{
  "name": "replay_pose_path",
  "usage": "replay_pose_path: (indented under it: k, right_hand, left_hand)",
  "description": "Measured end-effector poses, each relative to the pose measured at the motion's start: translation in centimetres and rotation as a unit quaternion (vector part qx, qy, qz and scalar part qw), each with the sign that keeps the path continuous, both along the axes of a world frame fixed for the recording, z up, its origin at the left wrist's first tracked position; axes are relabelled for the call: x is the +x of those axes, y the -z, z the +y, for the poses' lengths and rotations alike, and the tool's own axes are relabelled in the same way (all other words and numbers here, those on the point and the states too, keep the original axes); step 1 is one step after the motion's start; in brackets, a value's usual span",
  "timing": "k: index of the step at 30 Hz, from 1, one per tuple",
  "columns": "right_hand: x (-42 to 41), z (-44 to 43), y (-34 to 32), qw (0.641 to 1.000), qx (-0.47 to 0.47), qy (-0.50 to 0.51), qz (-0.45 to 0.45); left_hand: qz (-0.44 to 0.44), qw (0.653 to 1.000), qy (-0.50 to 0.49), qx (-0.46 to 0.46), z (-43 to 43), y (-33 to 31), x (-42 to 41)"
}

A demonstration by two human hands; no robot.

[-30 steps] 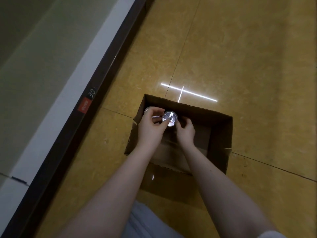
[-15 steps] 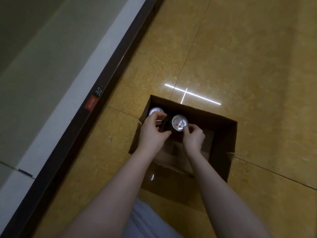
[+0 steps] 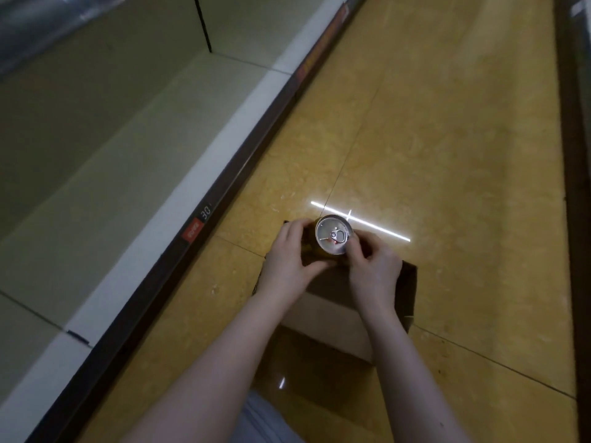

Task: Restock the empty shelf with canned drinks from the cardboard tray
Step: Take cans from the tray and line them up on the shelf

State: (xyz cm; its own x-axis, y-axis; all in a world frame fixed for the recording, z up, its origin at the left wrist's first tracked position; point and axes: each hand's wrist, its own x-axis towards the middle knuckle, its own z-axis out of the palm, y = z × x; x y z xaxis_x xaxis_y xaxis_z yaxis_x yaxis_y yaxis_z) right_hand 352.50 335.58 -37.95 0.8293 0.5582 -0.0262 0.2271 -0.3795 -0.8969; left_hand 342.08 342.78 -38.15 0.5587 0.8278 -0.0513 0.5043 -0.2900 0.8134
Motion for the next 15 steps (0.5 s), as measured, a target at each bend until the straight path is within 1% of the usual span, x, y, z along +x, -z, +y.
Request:
replay_pose_path:
  k: [4, 7, 9, 11, 15]
  right_hand:
    - [-0.5, -0.1, -4.2, 0.993, 0.095, -0.047, 0.06]
    - [-1.5, -0.1, -7.0, 0.971, 0.17, -0.076, 0.15]
    - [-2.2, 0.1, -9.0, 0.954, 0.199, -0.101, 0.203]
    - [-3.0, 0.5, -10.9, 0.942, 0.22, -0.137, 0.211]
    - [-4.3, 1.2, -14.5, 0.92, 0.264, -0.204, 0.203]
  left_hand:
    - [-0.069, 0.997, -0.023, -0.023, -0.3, -4.2, -1.4]
    - [-0.091, 0.995, -0.027, 0.006, -0.7, -7.5, -2.7]
    - [-0.112, 0.993, -0.028, 0.017, -0.8, -9.8, -3.5]
    - [-0.139, 0.99, -0.033, 0.019, -0.9, -12.2, -4.3]
    - [-0.237, 0.967, -0.079, -0.055, -0.7, -16.2, -5.8]
